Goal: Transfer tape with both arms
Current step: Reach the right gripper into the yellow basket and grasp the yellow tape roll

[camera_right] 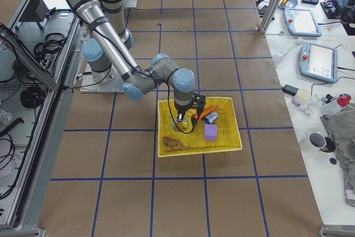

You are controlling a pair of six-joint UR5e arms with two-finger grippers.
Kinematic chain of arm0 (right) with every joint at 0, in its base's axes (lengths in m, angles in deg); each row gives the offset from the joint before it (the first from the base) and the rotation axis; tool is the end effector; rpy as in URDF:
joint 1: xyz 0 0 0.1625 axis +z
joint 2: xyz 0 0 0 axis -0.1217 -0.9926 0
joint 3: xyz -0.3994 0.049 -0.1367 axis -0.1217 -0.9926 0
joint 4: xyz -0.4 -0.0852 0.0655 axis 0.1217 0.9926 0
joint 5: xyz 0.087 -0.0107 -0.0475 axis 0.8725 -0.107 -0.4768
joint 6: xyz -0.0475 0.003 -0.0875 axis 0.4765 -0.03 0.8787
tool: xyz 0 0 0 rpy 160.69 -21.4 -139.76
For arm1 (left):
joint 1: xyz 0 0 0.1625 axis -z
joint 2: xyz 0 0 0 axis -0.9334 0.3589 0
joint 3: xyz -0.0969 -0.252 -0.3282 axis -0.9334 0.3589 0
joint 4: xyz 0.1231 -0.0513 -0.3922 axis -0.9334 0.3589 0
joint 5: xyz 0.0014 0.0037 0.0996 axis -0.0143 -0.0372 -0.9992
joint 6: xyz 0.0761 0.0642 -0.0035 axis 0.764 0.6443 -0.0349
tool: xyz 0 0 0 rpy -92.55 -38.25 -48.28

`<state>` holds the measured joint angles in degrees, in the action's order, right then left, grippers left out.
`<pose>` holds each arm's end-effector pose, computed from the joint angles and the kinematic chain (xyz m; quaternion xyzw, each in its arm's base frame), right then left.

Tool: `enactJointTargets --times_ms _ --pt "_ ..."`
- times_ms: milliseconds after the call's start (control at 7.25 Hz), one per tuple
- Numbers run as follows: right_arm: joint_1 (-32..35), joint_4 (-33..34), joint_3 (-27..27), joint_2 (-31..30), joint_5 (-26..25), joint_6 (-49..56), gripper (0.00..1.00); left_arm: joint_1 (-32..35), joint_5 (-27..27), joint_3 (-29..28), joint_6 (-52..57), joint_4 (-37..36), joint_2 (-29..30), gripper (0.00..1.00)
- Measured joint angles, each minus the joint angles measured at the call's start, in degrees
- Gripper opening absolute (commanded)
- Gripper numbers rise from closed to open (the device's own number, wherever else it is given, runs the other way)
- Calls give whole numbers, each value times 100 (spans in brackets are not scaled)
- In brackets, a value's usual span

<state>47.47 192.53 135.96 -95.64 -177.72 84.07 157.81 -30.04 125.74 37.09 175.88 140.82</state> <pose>-0.3193 -0.4492 0.2777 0.1072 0.9942 -0.0083 0.0001 -0.1210 -0.5046 0.5173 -0.0113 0.9988 -0.0459 0.0112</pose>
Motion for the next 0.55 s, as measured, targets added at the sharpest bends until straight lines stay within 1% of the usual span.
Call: enactJointTargets --times_ms 276,414,552 --pt "158 -194 -23 -386 23 -1 0 -5 8 0 0 -5 -2 100" --pt "413 -352 -85 -617 7 -77 0 -18 19 0 0 -12 -6 100" --pt "806 -606 -246 -823 -9 -353 0 -27 22 0 0 -16 -8 100"
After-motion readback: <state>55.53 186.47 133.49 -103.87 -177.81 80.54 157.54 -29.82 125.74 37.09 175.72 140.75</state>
